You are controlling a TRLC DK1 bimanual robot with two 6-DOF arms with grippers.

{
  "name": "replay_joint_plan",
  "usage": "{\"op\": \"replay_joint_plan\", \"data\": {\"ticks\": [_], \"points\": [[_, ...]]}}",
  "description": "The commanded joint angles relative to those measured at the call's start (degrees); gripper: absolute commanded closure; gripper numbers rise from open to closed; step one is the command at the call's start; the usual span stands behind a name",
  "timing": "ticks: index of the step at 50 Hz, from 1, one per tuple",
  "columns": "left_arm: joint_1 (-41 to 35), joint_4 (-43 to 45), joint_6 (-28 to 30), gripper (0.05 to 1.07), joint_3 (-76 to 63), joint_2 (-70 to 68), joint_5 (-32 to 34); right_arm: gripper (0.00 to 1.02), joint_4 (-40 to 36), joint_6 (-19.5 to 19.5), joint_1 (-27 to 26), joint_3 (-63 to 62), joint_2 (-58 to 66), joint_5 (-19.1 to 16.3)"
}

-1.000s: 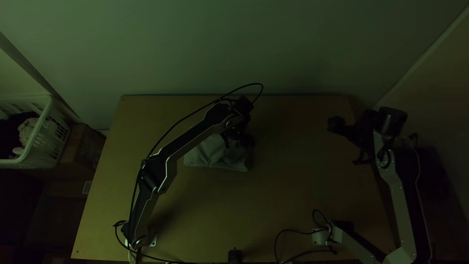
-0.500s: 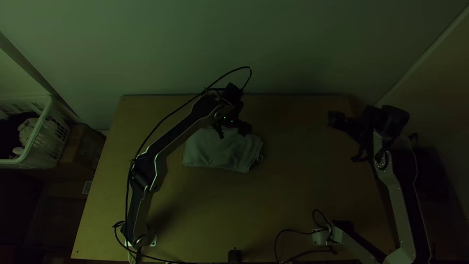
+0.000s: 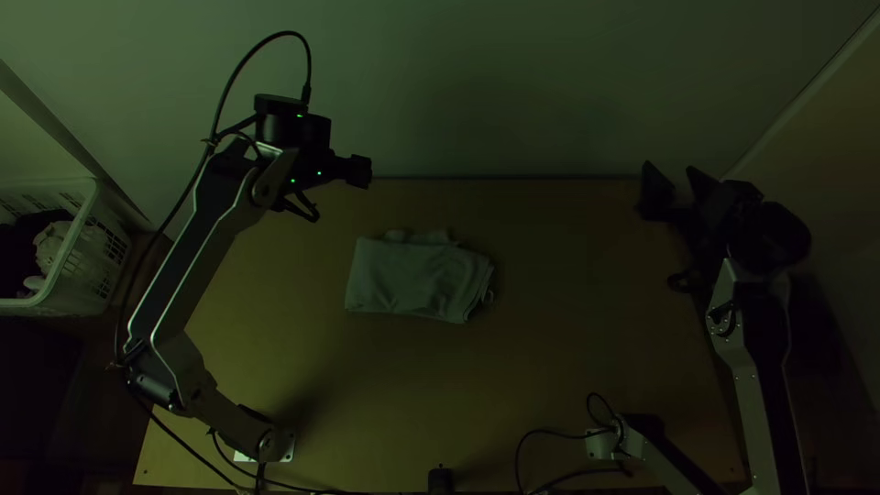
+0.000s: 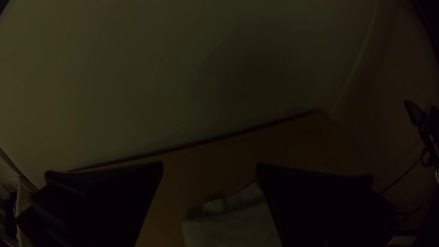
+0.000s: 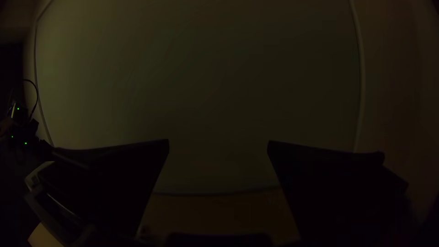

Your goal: Fold the t-shirt

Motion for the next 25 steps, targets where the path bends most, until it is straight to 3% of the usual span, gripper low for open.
{"op": "replay_joint_plan", "data": {"ticks": [1,15,25], "points": [[4.1,3.5,2.0,0.1,-5.5,-6.7,-1.6,0.04,4.9,-4.5,-0.5,-0.4,-3.4,1.3],[15.7,21.5,8.5,0.1,-28.5,-26.4,-3.0,0.04,10.6,-6.6,-2.3,-2.4,-8.9,1.4],[21.0,41.1,9.2,0.1,-47.6,-41.2,-3.6,0.04,18.7,-7.3,-2.7,-11.4,-16.8,1.3]]}}
